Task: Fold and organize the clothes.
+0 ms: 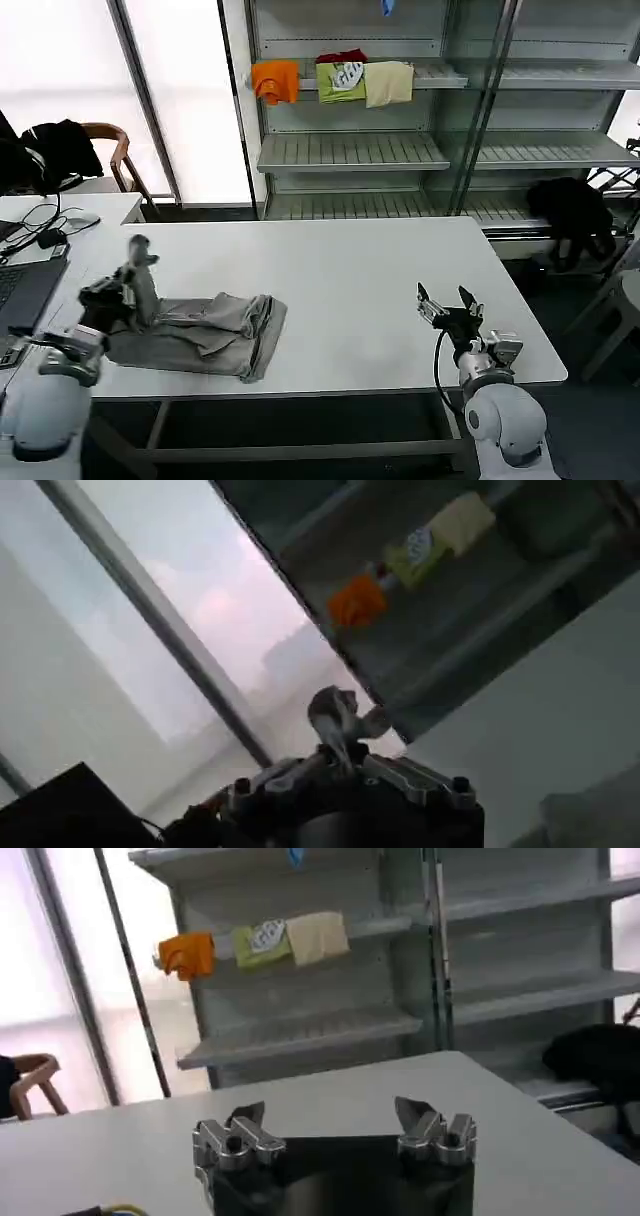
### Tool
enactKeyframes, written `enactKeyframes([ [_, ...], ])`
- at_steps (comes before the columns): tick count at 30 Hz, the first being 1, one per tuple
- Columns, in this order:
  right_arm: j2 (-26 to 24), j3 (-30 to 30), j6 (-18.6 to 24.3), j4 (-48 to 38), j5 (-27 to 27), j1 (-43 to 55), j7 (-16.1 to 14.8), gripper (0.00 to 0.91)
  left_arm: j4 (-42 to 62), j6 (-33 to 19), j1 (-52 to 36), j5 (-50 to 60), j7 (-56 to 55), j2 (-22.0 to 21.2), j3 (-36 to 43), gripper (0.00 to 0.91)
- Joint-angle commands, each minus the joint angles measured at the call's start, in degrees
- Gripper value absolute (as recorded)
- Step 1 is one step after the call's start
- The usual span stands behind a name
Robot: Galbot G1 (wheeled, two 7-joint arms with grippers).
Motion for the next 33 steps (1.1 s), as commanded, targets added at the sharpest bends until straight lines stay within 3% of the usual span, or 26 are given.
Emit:
enactKeyframes([
  [1, -0.55, 0.40, 0.14, -0.23, -0.14, -0.85, 0.04, 0.907, -3.63, 2.39, 1.14, 7.80, -2.89, -7.39, 15.53, 0.010],
  [17, -0.02, -0.26, 1.13, -2.28, -0.68, -0.51, 1.04, 0.907, 6.52, 1.92, 1.84, 11.61, -5.73, -11.11, 19.53, 0.040],
  [18, 0.05, -0.32, 1.20, -2.44, -0.76, -0.44, 1.02, 0.907, 7.03, 1.92, 1.83, 11.67, -6.59, -11.26, 19.88, 0.746],
  [19, 0.10, -0.37, 1.40, -2.66, -0.76, -0.40, 0.89, 0.907, 7.68, 1.92, 1.87, 12.12, -7.90, -11.62, 20.23, 0.907],
  [33, 0.56, -0.43, 2.27, -3.97, -0.75, 0.18, 0.58, 0.907, 10.68, 1.58, 2.97, 13.92, -10.82, -13.72, 23.59, 0.907],
])
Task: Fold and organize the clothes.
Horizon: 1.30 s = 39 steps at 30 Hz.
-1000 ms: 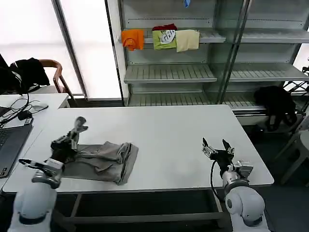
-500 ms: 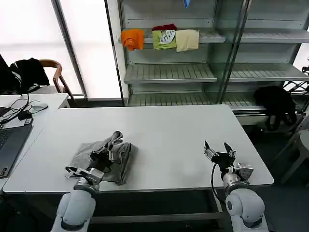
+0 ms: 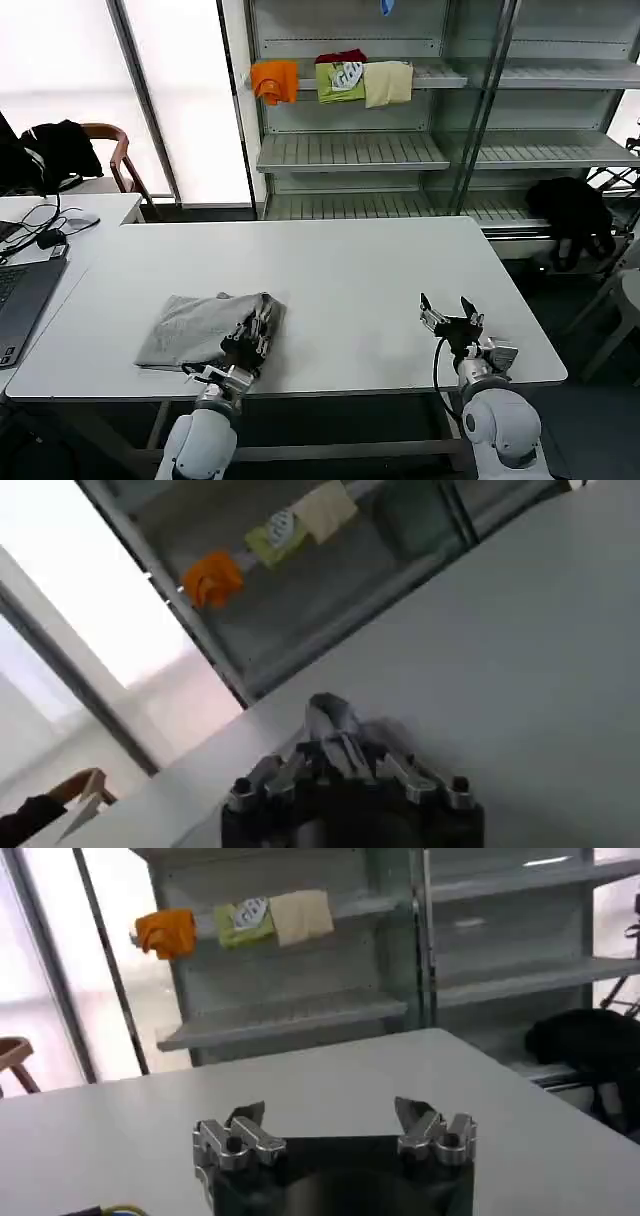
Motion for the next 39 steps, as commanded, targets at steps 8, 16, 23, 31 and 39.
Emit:
enactKeyframes([
  [8, 0.37, -0.09, 0.51, -0.90, -0.17, -0.01, -0.05, 0.907, -1.52, -0.03, 1.02, -10.06, -1.04, -1.79, 2.33, 0.907],
  [16, 0.32, 0.07, 0.44, -0.49, -0.37, -0.37, 0.04, 0.907, -13.90, 3.81, -1.03, -45.81, 0.40, 2.47, -11.54, 0.907],
  [23, 0.16, 0.27, 0.33, -0.07, -0.50, -0.82, -0.03, 0.907, -4.02, 5.52, -3.09, -55.68, 2.04, 14.25, -32.49, 0.907],
  [31, 1.32, -0.77, 0.15, -0.88, -1.73, -0.24, 0.03, 0.907, 9.24, 5.56, -2.29, -51.94, 3.79, 21.27, -32.31, 0.907],
  [39, 1.77, -1.12, -0.42, 0.05, -2.45, -0.33, 0.21, 0.907, 10.09, 8.07, -1.63, -50.35, 3.68, 16.50, -28.40, 0.907],
])
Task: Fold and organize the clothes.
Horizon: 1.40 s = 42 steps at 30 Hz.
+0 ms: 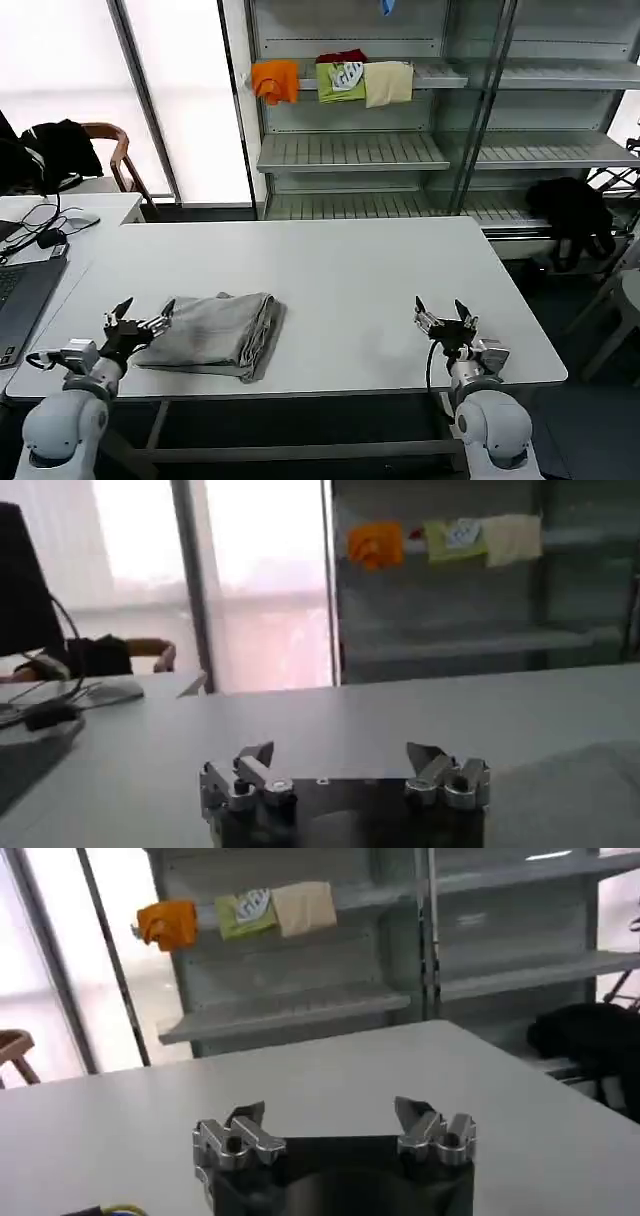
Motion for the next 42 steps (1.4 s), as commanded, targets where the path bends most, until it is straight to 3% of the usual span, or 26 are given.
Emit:
enactKeyframes([
  [1, 0.14, 0.08, -0.15, 0.54, -0.38, -0.17, 0.14, 0.907, 5.97, 2.32, -0.04, -3.81, 1.21, 1.44, -2.54, 0.907],
  [12, 0.00, 0.37, -0.21, 0.56, -0.45, -0.73, 0.23, 0.907, 5.54, 3.50, -0.14, -3.55, 1.24, -1.71, -0.29, 0.907],
  [13, -0.02, 0.35, -0.20, 0.57, -0.47, -0.75, 0.23, 0.907, 5.75, 3.56, -0.17, -3.10, 1.21, -1.85, -0.13, 0.877],
  [15, -0.05, 0.36, -0.21, 0.53, -0.59, -0.80, 0.27, 0.907, 6.08, 3.67, -0.13, -2.54, 1.27, -2.16, 0.26, 0.615],
  [16, -0.08, 0.38, -0.24, 0.51, -0.61, -0.82, 0.27, 0.907, 6.10, 3.78, -0.11, -2.45, 1.25, -2.19, 0.36, 0.554],
  [18, -0.12, 0.47, -0.22, 0.51, -0.61, -0.91, 0.28, 0.907, 6.39, 4.17, -0.03, -2.14, 1.33, -2.41, 0.64, 0.292],
  [21, -0.28, 0.60, -0.26, 0.46, -0.61, -0.95, 0.36, 0.907, 6.32, 4.59, 0.08, -2.33, 1.59, -2.62, 0.68, 0.020],
  [32, -0.47, 0.66, -0.27, 0.35, -0.57, -0.78, 0.60, 0.907, 4.77, 3.15, 1.03, -2.09, 4.10, -2.99, 0.59, 0.010],
  [42, -0.42, 0.78, -0.19, -0.20, -0.59, -0.75, 0.66, 0.907, 2.35, -6.58, 0.32, 2.10, 3.25, -3.51, -1.53, 0.000],
])
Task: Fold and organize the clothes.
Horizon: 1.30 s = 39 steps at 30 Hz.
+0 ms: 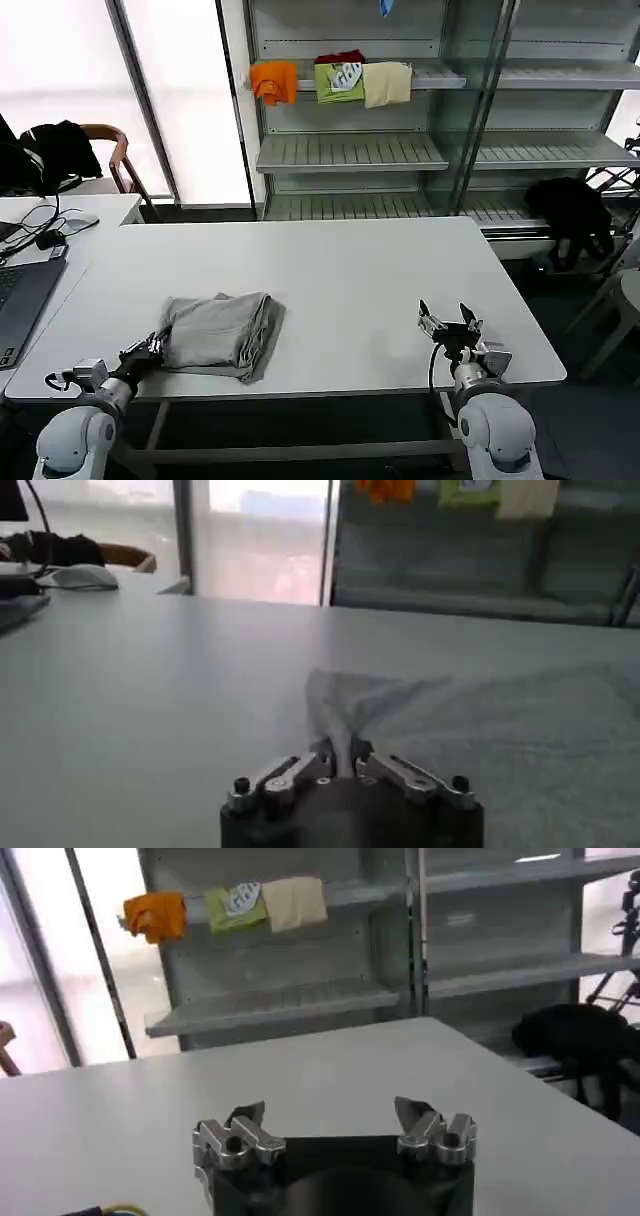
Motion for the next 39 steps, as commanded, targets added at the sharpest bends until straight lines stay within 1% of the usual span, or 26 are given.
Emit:
enactKeyframes([
  [1, -0.10, 0.25, 0.09, -0.23, -0.01, 0.00, 0.02, 0.907, -2.50, -9.07, -0.94, 6.59, -0.24, 0.31, -2.74, 0.000],
  [2, -0.13, 0.32, 0.11, -0.28, 0.00, 0.00, 0.01, 0.907, -2.63, -9.82, -1.26, 7.73, -0.30, 0.61, -3.30, 0.000],
  [5, -0.35, 0.53, 0.25, -0.71, 0.08, 0.06, 0.02, 0.907, -3.88, -12.40, -3.48, 17.87, -0.49, 2.92, -7.14, 0.000],
  [6, -0.35, 0.56, 0.33, -0.90, 0.09, 0.11, 0.00, 0.907, -3.81, -13.27, -4.57, 22.25, 0.00, 4.56, -9.33, 0.010],
  [7, -0.36, 0.54, 0.37, -1.08, 0.09, 0.15, 0.00, 0.907, -3.73, -13.60, -5.01, 24.78, 0.76, 5.44, -9.88, 0.010],
  [10, -0.11, 0.33, 0.58, -1.91, 0.07, 0.41, 0.01, 0.907, -2.35, -14.00, -7.85, 31.25, 3.86, 10.18, -13.34, 0.010],
  [11, 0.09, 0.24, 0.67, -2.15, 0.05, 0.54, 0.02, 0.907, -1.04, -14.49, -9.45, 34.88, 5.00, 12.37, -14.22, 0.010],
  [16, 0.72, -0.30, 1.20, -3.50, -0.02, 0.79, -0.06, 0.907, 2.59, -15.43, -14.27, 40.69, 7.62, 19.16, -14.56, 0.010],
  [19, 0.70, -0.30, 1.53, -4.19, -0.02, 0.90, -0.09, 0.907, 2.71, -15.02, -15.85, 42.21, 8.89, 21.26, -13.25, 0.010],
  [22, 0.76, -0.22, 1.75, -4.58, 0.00, 0.83, -0.10, 0.907, 0.75, -13.74, -16.18, 43.03, 9.65, 21.44, -12.09, 0.020],
  [25, 0.94, -0.01, 2.04, -4.62, -0.01, 0.38, -0.21, 0.907, -2.37, -13.70, -13.70, 44.13, 9.58, 18.30, -10.60, 0.020],
  [26, 0.93, 0.04, 2.06, -4.62, 0.00, 0.31, -0.23, 0.907, -3.61, -13.78, -12.49, 45.31, 9.44, 16.48, -9.83, 0.020],
  [28, 0.73, 0.29, 2.47, -4.68, 0.01, -0.29, -0.31, 0.907, -5.06, -15.51, -9.87, 47.49, 8.98, 12.96, -7.61, 0.020],
  [30, 0.67, 0.72, 2.86, -4.85, 0.02, -0.74, -0.36, 0.907, -5.83, -17.09, -7.05, 49.33, 7.57, 7.05, -4.84, 0.020],
  [31, 0.72, 0.89, 2.95, -4.89, 0.02, -1.04, -0.36, 0.907, -5.56, -19.17, -6.21, 49.81, 6.47, 5.51, -3.30, 0.020],
  [32, 0.63, 1.14, 3.04, -4.91, 0.02, -1.31, -0.33, 0.907, -4.14, -20.88, -5.47, 50.77, 4.35, 1.55, -1.97, 0.020],
  [34, 0.31, 1.74, 3.41, -4.66, 0.09, -2.24, -0.43, 0.907, -2.11, -24.09, -5.00, 53.35, 2.21, -3.33, -0.12, 0.020],
  [37, -0.56, 3.13, 3.78, -4.39, 0.49, -3.54, -0.61, 0.907, -1.63, -23.84, -4.01, 53.89, -0.71, -6.66, 4.39, 0.020],
  [39, -1.24, 4.03, 3.83, -4.18, 0.77, -4.01, -0.66, 0.907, -2.91, -21.94, -3.76, 52.63, -1.59, -8.27, 7.64, 0.020],
])
